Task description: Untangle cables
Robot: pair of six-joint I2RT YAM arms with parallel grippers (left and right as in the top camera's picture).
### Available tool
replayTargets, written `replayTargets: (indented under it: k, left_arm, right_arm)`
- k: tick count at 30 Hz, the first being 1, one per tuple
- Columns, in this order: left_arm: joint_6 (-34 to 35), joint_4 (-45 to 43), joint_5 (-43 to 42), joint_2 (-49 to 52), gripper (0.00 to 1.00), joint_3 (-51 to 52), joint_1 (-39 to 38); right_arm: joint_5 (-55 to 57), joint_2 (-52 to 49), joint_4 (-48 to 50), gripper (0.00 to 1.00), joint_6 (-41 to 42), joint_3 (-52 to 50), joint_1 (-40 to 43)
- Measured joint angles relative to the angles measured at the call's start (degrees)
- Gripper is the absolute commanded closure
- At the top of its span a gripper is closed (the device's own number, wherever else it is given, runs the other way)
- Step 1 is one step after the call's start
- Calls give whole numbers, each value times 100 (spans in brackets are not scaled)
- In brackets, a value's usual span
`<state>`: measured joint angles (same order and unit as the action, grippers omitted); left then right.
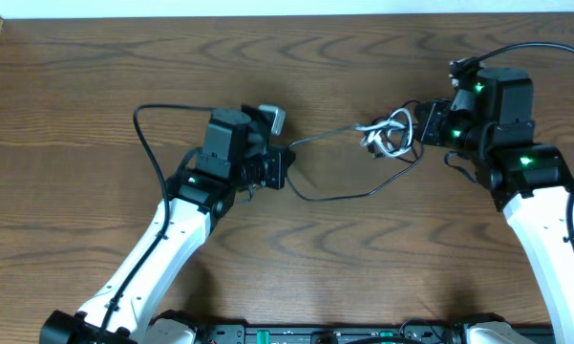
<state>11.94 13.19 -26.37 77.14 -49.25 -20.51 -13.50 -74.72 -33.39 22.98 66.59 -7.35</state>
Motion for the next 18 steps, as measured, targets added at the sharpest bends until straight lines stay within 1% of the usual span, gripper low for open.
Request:
replayTargets:
  k: [10,18]
  left_arm:
    - [0,-44,243,0,92,210,393]
    - [9,-57,476,0,92,509,920]
  right_arm:
    - [-326,63,229,99,205,-2,507]
    - [-424,575,210,99,229,-2,1220]
